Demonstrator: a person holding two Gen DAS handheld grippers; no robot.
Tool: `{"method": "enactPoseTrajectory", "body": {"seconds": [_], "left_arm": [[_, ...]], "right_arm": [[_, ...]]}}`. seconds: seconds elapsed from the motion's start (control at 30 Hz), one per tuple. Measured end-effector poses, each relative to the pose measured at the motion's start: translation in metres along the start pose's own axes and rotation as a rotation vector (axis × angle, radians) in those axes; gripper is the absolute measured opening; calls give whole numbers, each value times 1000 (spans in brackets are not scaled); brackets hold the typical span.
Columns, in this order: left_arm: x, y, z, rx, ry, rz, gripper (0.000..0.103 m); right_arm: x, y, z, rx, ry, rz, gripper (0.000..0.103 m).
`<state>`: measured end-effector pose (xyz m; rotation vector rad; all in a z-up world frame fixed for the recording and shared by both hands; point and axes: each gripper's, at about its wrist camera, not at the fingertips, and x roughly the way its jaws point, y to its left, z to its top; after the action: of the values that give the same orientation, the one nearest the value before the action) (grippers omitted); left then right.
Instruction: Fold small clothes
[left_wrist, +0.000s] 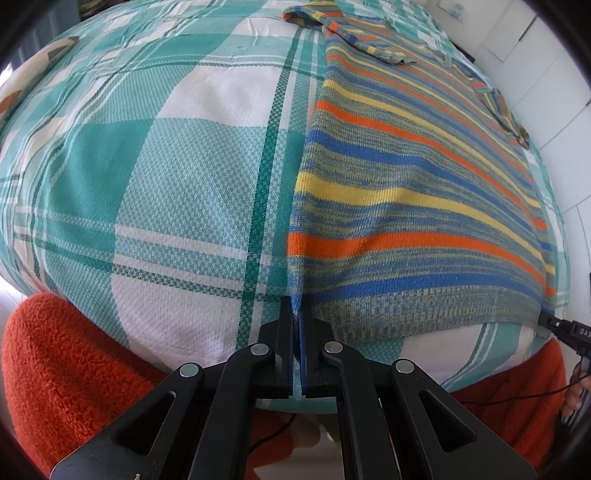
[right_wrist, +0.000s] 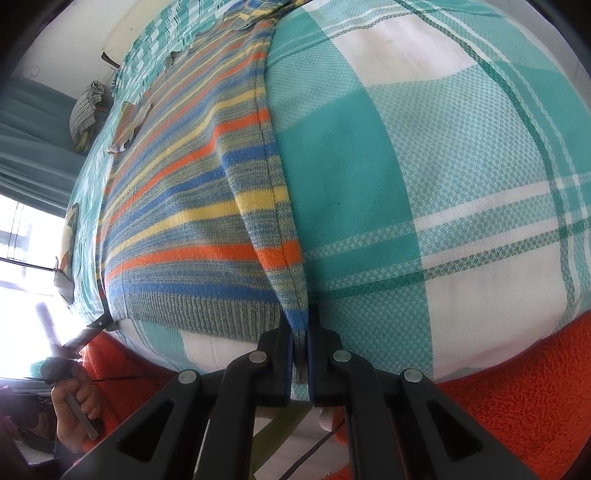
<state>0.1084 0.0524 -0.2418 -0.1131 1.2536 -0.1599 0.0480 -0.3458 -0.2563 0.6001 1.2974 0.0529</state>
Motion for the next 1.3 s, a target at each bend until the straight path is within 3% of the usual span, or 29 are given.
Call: {"method": "enactPoseTrajectory", "body": {"seconds": [1.3], "left_arm": [[3, -4, 1, 17, -2, 17, 2]], "right_arm": [[-4, -11, -3, 50, -20, 36, 6]]}}
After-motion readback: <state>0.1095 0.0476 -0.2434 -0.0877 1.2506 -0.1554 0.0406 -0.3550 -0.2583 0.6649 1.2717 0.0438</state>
